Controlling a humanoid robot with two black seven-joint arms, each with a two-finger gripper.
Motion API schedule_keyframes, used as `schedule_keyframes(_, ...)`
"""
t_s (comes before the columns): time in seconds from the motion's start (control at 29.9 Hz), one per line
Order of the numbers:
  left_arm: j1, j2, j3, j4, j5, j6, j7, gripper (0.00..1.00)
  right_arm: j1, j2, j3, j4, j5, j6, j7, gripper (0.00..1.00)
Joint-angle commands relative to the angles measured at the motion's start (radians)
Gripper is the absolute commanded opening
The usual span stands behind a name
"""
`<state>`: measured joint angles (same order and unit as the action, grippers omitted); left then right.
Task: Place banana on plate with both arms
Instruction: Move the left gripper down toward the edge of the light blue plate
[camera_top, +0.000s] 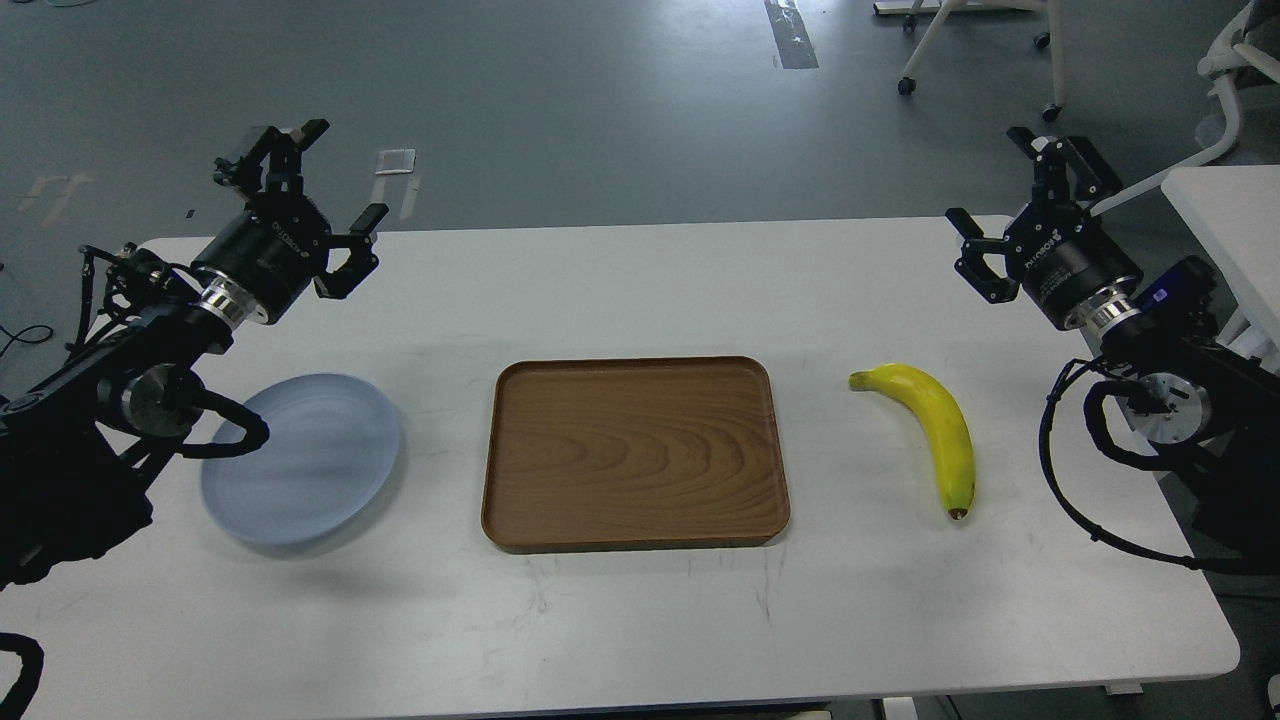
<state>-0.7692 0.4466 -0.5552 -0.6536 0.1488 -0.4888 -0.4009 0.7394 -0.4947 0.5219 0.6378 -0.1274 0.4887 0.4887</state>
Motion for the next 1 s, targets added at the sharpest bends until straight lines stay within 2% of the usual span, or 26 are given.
schedule_keyframes(0.0,0.008,0.0,0.001,-0.001,0.0,0.0,-0.001,1.0,0.001,0.002,0.0,0.0,0.0,0.0,0.0,1.0)
schedule_keyframes(0.3,0.01,0.027,0.001,0.005,-0.002,0.0,-0.003,1.0,0.003,0.002,0.0,0.002,0.0,0.0,0.0,1.0)
schedule_keyframes(0.53,-0.012,0.124,0.003,0.003,0.101,0.0,-0.012,1.0,0.003,0.002,0.0,0.002,0.0,0.0,0.0,1.0)
schedule_keyframes(0.64,-0.016,0.19,0.005,-0.041,0.217,0.0,-0.045,1.0,0.005,0.002,0.0,0.003,0.0,0.0,0.0,1.0)
schedule_keyframes(0.74,-0.053,0.285,0.005,-0.125,0.473,0.0,-0.082,1.0,0.005,0.002,0.0,0.003,0.0,0.0,0.0,1.0)
schedule_keyframes(0.97,-0.055,0.418,0.008,-0.287,1.087,0.0,-0.088,1.0,0.005,0.002,0.0,0.006,0.0,0.0,0.0,1.0)
